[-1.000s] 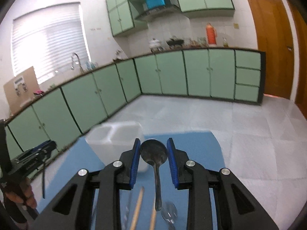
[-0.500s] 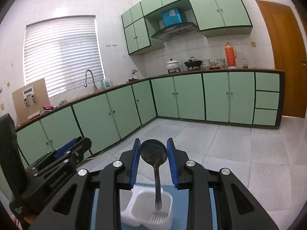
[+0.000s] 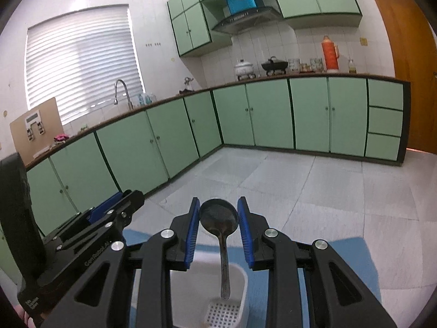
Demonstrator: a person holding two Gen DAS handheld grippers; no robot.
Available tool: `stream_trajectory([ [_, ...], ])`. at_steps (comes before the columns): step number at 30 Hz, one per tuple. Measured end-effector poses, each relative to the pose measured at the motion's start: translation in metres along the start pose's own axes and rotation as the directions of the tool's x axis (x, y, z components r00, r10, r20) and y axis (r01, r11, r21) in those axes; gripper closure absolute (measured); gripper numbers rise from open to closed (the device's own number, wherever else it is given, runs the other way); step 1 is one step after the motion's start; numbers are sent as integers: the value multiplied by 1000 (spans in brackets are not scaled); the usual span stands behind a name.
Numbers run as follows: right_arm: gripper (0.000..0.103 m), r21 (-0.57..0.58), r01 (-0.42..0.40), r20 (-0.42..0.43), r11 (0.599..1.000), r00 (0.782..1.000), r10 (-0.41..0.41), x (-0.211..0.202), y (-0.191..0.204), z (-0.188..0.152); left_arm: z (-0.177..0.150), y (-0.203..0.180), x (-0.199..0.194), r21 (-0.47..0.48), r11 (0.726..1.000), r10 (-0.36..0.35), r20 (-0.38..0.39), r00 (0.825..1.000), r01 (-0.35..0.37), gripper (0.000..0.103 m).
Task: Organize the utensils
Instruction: 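Carry the black spoon in the left tool and the metal spoon in the right tool over the white holder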
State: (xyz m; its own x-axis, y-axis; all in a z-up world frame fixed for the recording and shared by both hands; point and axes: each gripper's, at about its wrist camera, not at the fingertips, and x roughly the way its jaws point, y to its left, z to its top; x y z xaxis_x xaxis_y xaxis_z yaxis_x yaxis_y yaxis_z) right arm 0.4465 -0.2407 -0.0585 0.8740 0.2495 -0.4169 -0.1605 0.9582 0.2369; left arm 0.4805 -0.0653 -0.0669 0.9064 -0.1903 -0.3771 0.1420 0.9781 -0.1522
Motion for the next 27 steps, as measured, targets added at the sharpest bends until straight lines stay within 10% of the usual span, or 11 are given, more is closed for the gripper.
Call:
stream_trajectory([
  [12,75,11,4,-50,1000,999,-4,4,-6,-27,-15,12,-5,-40,998,-57,-41,998,55,69],
  [27,75,23,-16,-18,1000,1000,17,-9,-8,-20,25,19,-45,-106,986,-116,103,988,126,69],
])
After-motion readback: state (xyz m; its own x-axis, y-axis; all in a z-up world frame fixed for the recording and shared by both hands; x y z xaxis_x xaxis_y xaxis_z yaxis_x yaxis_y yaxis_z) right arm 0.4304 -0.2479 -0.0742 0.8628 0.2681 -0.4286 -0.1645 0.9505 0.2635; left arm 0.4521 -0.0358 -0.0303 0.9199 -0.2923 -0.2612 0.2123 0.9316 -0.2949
